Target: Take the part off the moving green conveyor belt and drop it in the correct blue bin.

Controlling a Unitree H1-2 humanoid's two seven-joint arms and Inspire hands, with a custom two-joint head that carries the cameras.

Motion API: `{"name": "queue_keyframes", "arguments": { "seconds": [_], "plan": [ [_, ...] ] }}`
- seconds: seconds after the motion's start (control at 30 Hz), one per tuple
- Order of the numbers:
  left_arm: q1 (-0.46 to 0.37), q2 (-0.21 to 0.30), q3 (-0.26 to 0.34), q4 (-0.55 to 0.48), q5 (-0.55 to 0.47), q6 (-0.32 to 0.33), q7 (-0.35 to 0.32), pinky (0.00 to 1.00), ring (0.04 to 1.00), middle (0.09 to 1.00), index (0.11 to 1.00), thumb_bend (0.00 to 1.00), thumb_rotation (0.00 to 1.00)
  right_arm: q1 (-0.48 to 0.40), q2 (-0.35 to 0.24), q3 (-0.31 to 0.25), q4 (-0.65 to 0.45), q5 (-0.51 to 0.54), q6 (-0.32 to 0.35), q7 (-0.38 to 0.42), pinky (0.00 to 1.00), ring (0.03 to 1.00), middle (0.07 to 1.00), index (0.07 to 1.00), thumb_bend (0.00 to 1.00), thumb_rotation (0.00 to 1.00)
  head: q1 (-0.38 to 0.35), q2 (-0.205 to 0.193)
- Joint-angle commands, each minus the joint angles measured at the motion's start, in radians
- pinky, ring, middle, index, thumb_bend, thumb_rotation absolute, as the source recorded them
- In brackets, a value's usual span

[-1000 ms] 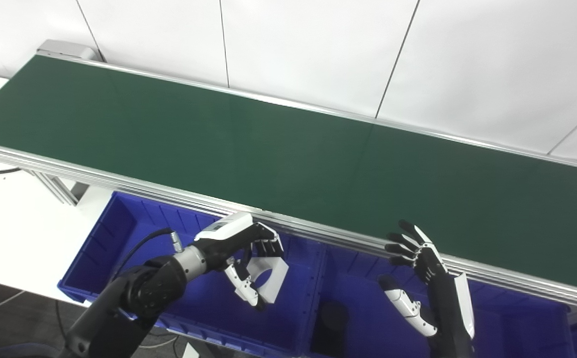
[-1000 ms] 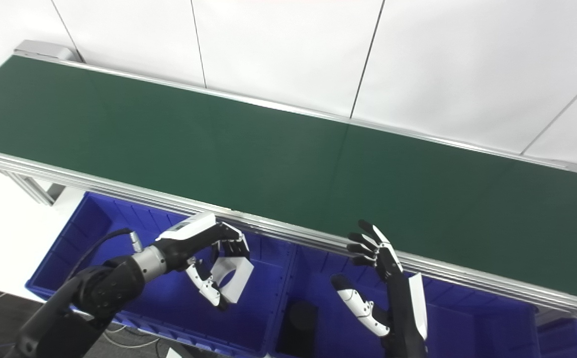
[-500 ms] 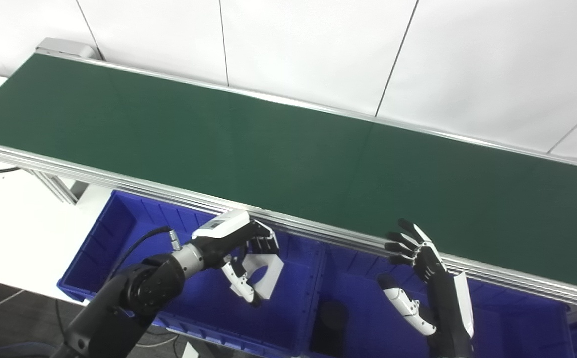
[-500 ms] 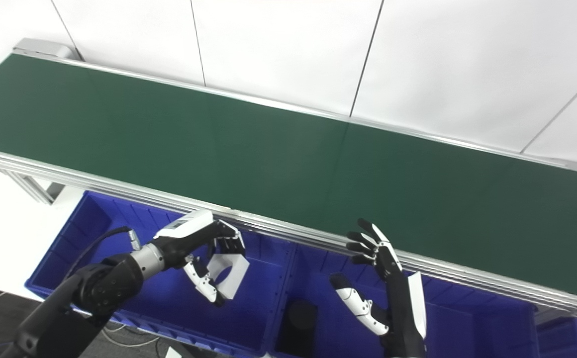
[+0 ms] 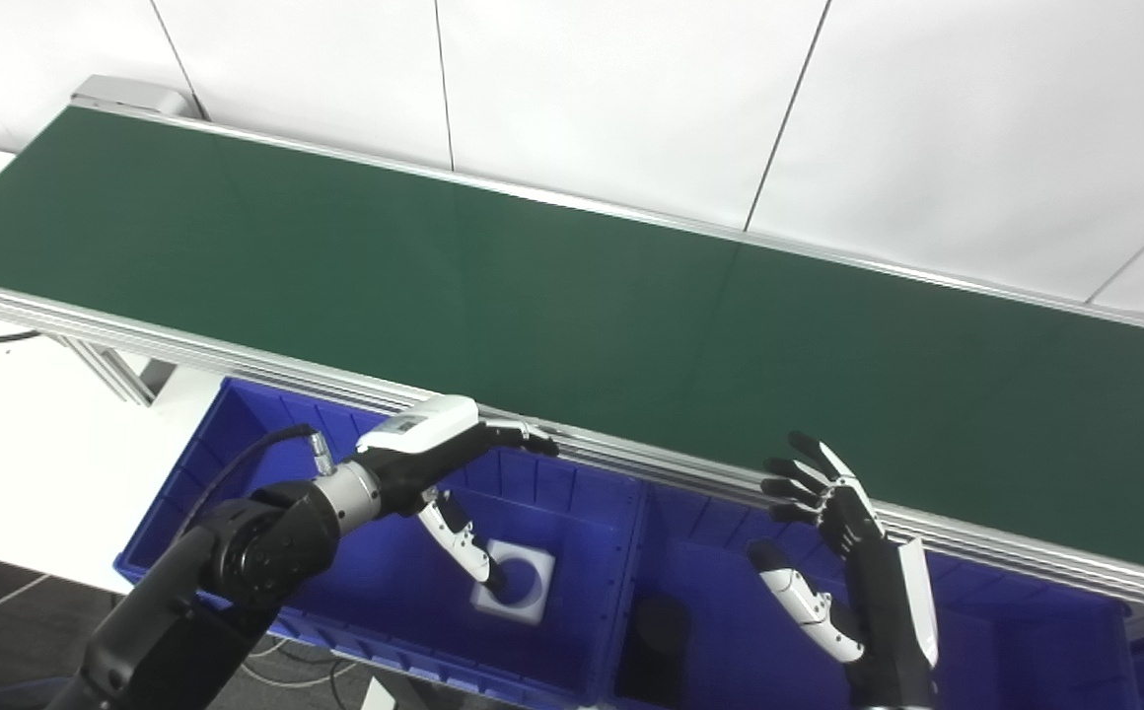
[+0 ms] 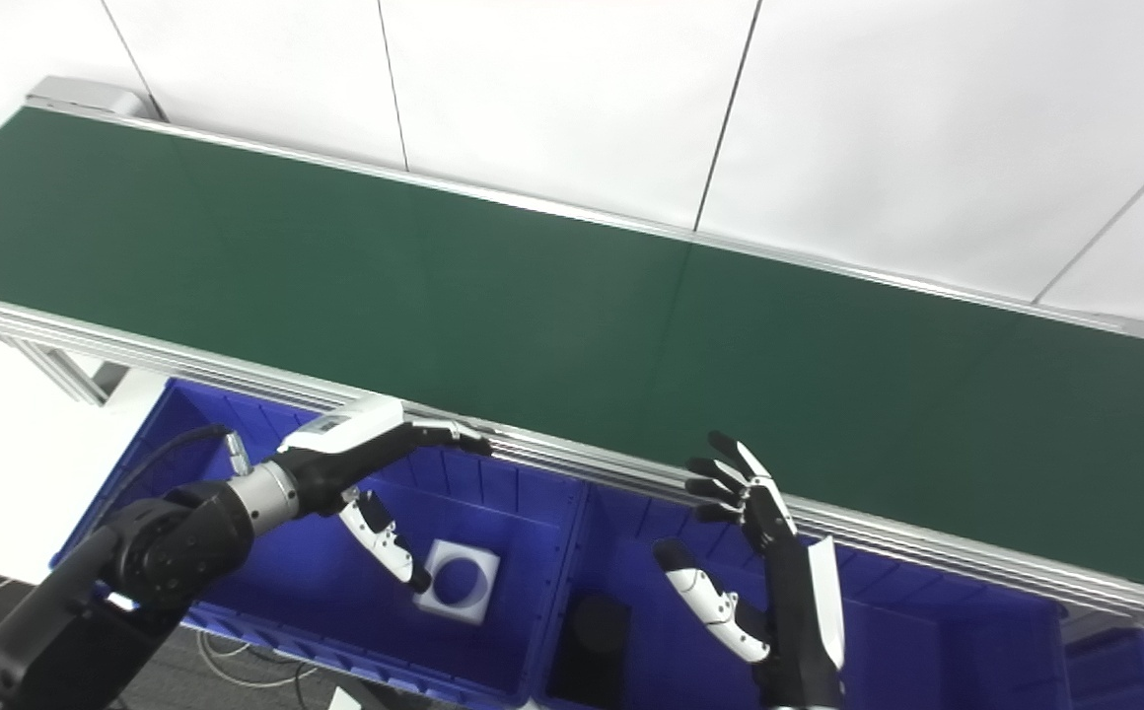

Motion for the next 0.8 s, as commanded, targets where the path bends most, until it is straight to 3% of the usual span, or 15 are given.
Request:
{"name": "queue_keyframes", "arguments": {
  "seconds": [0.0,0.33,0.43,0.6,0.67,0.77],
  "plan": [
    [-0.004,0.019,0.013,-0.042,-0.018,0.006,0.002,0.92,0.893,0.888,0.884,1.0,0.27,-0.008,0.011,0.002,-0.027,0.007,-0.011,0.002,0.62,0.714,0.765,0.86,0.63,0.6,0.0,-0.003],
    [0.008,0.016,0.037,-0.082,-0.044,0.013,0.0,0.93,0.906,0.911,0.913,1.0,0.27,-0.011,0.014,0.005,-0.016,0.01,-0.022,0.0,0.62,0.716,0.766,0.86,0.62,0.57,-0.026,-0.001],
    [0.018,0.005,0.059,-0.079,-0.088,-0.041,0.037,0.88,0.877,0.887,0.886,1.0,0.31,-0.011,0.015,0.006,-0.019,0.004,-0.014,0.001,0.62,0.715,0.767,0.858,0.62,0.57,-0.029,0.001],
    [0.056,-0.055,0.103,-0.073,-0.23,-0.089,0.096,0.78,0.838,0.85,0.85,0.91,0.53,-0.01,0.018,0.007,-0.02,-0.009,-0.014,-0.003,0.61,0.715,0.77,0.857,0.62,0.58,-0.036,-0.003],
    [0.071,-0.085,0.114,-0.074,-0.279,-0.104,0.113,0.72,0.809,0.838,0.853,0.87,0.68,-0.01,0.017,0.007,-0.016,-0.008,-0.02,-0.004,0.61,0.712,0.771,0.855,0.62,0.58,-0.038,-0.01],
    [0.098,-0.146,0.13,-0.053,-0.39,-0.148,0.135,0.72,0.793,0.825,0.857,0.84,0.81,-0.008,0.016,0.008,-0.005,0.0,-0.028,-0.001,0.61,0.714,0.772,0.855,0.62,0.57,-0.048,-0.035]
  ]
}}
